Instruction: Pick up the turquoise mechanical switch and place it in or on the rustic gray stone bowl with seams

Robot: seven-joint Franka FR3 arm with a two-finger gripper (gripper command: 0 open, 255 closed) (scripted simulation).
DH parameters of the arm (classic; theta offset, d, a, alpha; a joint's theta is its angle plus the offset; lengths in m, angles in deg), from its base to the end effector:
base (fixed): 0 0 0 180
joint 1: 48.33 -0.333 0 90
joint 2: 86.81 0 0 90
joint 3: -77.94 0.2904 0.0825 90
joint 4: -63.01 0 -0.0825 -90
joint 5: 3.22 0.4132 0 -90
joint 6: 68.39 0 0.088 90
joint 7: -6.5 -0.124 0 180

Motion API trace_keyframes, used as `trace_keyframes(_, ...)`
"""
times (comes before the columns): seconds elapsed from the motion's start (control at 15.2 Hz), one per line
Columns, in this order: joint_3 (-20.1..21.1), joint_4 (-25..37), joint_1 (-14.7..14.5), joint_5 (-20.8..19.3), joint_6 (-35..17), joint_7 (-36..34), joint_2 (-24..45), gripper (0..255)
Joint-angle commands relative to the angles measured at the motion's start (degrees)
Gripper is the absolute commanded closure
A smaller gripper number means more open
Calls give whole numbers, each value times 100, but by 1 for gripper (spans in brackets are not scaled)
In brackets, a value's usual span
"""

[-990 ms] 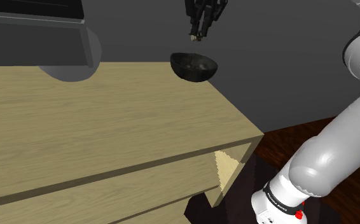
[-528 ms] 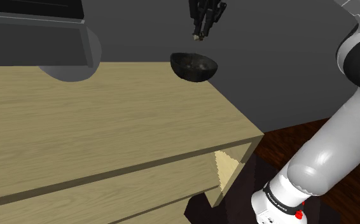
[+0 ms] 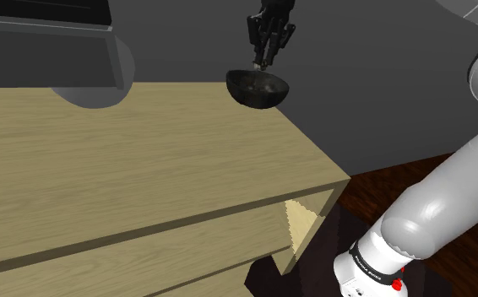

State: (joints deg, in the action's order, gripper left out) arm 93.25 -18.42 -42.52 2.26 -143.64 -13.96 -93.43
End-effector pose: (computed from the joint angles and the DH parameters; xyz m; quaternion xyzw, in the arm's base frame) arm 0.5049 0.1085 0.6935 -0.9960 0.0841 0.0064 0.0304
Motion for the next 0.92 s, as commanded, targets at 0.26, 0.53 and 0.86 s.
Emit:
trace_keyframes(0.26,-23,-612,8,45,-402,65,-216,255)
trace_keyframes(0.53,-22,-610,7,45,-402,65,-215,255)
trace_keyframes(0.86,-22,-608,7,45,-400,64,-214,0)
